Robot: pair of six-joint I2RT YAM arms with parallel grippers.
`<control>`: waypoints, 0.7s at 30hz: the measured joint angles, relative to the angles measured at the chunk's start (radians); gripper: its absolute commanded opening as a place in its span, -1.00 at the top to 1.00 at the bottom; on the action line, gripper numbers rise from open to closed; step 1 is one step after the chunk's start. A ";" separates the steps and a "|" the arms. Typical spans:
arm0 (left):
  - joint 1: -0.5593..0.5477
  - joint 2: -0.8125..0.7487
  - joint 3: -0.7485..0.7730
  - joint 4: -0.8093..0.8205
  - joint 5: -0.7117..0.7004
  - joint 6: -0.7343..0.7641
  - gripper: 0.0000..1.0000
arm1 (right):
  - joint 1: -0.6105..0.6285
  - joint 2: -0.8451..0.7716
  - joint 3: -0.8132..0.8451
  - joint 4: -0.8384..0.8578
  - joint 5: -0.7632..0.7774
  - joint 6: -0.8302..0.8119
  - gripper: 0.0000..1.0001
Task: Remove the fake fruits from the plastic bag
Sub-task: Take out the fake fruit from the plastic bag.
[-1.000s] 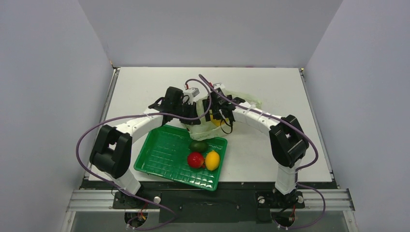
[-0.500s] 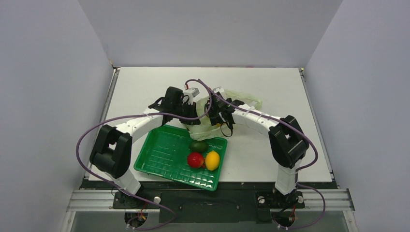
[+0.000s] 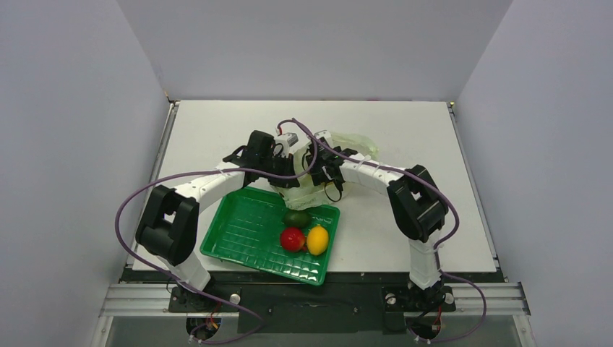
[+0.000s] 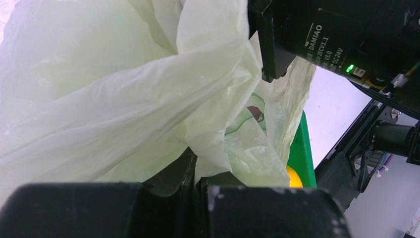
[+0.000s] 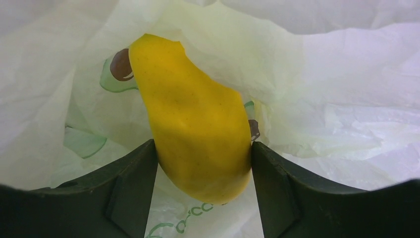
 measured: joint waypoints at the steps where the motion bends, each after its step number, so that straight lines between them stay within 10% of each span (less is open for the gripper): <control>1: 0.000 0.000 0.000 0.000 0.000 0.000 1.00 | 0.000 0.000 0.000 0.000 0.000 -0.001 0.42; 21: 0.000 0.000 0.005 -0.001 -0.004 0.005 1.00 | -0.055 -0.358 -0.148 0.035 -0.240 0.035 0.99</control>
